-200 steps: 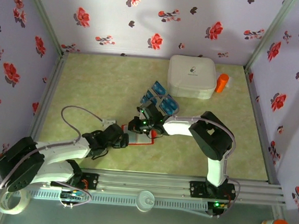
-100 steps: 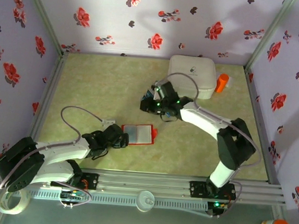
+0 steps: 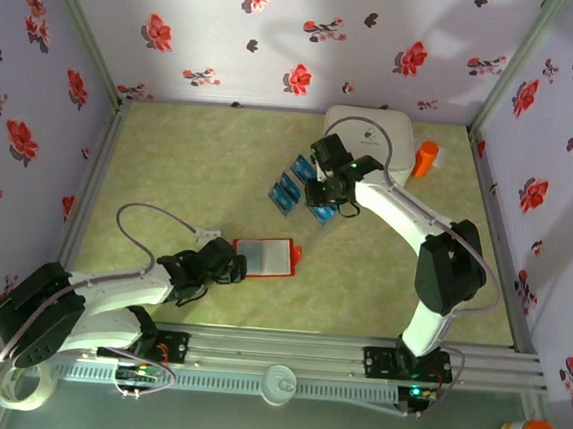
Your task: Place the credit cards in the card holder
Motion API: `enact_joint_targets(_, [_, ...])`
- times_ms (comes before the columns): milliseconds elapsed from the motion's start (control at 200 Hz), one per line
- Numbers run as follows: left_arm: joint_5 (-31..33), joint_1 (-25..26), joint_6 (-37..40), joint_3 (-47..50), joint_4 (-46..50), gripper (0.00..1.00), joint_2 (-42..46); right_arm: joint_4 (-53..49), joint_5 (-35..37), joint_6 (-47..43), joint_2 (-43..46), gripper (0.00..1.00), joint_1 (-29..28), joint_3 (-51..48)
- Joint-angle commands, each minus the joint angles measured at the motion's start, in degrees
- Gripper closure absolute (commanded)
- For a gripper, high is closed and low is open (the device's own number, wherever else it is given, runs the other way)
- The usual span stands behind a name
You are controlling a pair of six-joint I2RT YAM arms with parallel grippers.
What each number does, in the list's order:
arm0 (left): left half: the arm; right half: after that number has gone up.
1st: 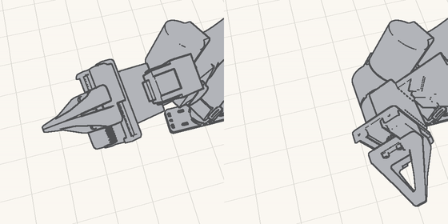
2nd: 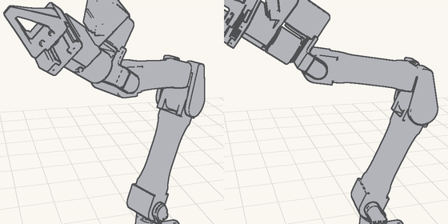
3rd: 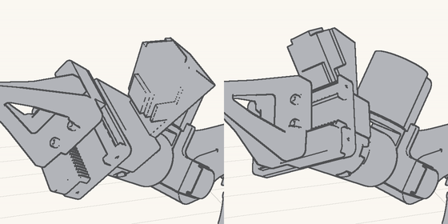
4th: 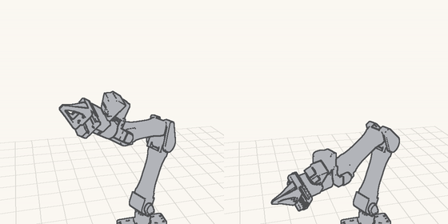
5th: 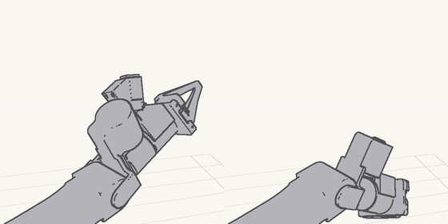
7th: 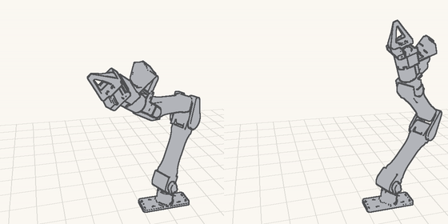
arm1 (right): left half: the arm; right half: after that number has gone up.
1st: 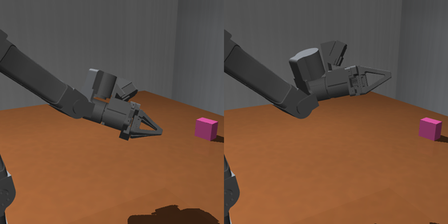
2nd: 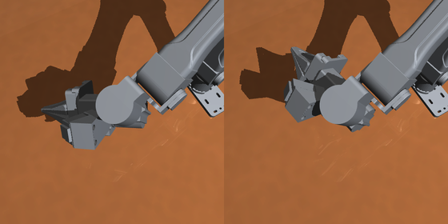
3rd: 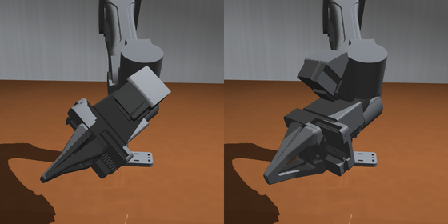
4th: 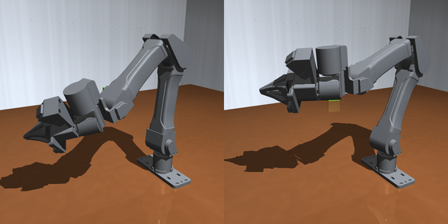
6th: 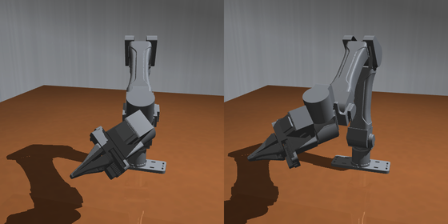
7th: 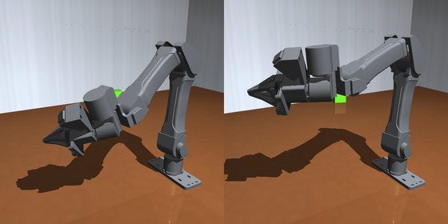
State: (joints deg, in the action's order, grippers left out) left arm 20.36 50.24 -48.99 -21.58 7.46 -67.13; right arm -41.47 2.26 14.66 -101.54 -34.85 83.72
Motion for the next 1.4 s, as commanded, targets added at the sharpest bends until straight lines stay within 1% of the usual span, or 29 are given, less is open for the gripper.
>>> enact_joint_targets(0, [-0.66,-0.40,-0.74,1.94,0.98,0.00,-0.80,-4.38,4.36,-3.80,-1.49,0.61,0.07,2.73])
enact_joint_targets(205, [-0.66,-0.38,-0.65,1.81,0.80,0.00,-1.07,-5.16,5.09,-4.72,-4.17,0.62,0.05,4.65])
enact_joint_targets(475, [-0.67,-0.41,-0.61,1.91,0.71,0.00,-1.12,-5.09,3.33,-4.75,-6.62,0.66,0.00,4.87])
enact_joint_targets(615, [-0.62,-0.40,-0.71,2.07,0.72,0.00,-0.97,-4.91,2.35,-4.68,-6.70,0.70,-0.03,4.55])
enact_joint_targets(715, [-0.66,-0.43,-0.62,2.07,0.75,0.00,-0.85,-4.66,1.75,-4.57,-6.21,0.76,0.04,4.31])
enact_joint_targets(940, [-0.67,-0.34,-0.59,1.98,0.80,0.00,-0.79,-4.23,-1.16,-5.89,-4.24,0.92,0.04,4.09])
enact_joint_targets(1095, [-0.60,-0.36,-0.58,2.08,1.16,0.00,-0.33,-4.73,-4.22,-7.63,-1.48,1.00,0.00,4.84])
enact_joint_targets(1245, [-0.50,-0.43,-0.58,2.16,1.76,0.00,0.39,-4.79,-6.48,-6.81,2.69,1.00,-0.13,4.64])
enact_joint_targets(1395, [-0.32,-0.40,-0.79,2.24,2.37,0.00,1.01,-2.28,-9.90,-3.58,6.37,1.00,-1.38,2.19])
